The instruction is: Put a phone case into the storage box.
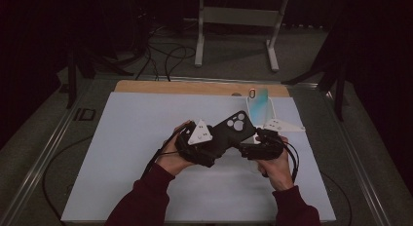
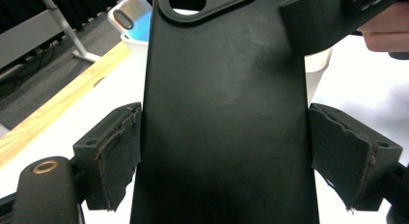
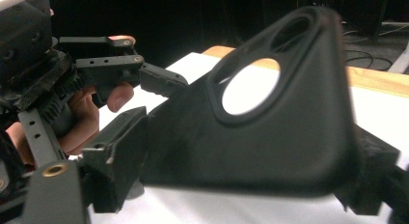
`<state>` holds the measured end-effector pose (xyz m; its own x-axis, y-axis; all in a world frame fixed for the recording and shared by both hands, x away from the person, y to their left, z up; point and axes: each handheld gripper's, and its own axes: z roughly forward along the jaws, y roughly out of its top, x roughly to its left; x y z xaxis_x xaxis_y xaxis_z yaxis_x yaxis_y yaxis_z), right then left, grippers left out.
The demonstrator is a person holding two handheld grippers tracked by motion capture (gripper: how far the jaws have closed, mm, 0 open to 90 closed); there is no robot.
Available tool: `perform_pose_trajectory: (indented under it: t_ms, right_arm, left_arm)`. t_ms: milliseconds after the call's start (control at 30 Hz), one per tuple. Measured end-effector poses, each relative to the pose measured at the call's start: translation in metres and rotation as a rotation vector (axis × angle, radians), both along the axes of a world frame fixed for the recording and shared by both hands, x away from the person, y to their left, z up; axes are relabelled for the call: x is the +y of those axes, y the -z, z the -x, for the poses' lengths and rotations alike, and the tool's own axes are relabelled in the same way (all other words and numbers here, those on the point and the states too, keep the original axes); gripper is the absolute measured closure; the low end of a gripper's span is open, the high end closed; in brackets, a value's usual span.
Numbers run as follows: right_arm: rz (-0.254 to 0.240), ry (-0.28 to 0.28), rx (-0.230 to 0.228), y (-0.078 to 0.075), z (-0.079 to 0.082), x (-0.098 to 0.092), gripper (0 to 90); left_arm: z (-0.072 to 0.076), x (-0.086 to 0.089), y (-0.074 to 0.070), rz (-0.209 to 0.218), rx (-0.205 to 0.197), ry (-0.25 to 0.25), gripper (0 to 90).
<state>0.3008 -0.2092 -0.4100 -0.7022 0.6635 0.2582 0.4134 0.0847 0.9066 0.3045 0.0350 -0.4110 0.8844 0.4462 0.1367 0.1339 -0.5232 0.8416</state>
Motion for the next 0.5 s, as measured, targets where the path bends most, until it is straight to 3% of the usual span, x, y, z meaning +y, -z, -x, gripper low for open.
perform_pose_trajectory:
  t_ms: [200, 333, 500]
  right_arm:
    - [-0.009, 0.025, 0.038, -0.0018, -0.0002, 0.0016, 37.5]
    - [-0.027, 0.006, 0.061, -0.0022, 0.0008, 0.0017, 48.2]
    - [-0.034, -0.059, 0.075, -0.0035, 0.0021, 0.0062, 69.6]
  left_arm:
    - [-0.0002, -0.0004, 0.0, 0.005, 0.0, 0.0, 15.5]
    - [-0.0009, -0.0017, 0.002, -0.002, 0.006, -0.003, 15.4]
    - [-0.0022, -0.0057, 0.0057, -0.011, 0.013, -0.002, 15.3]
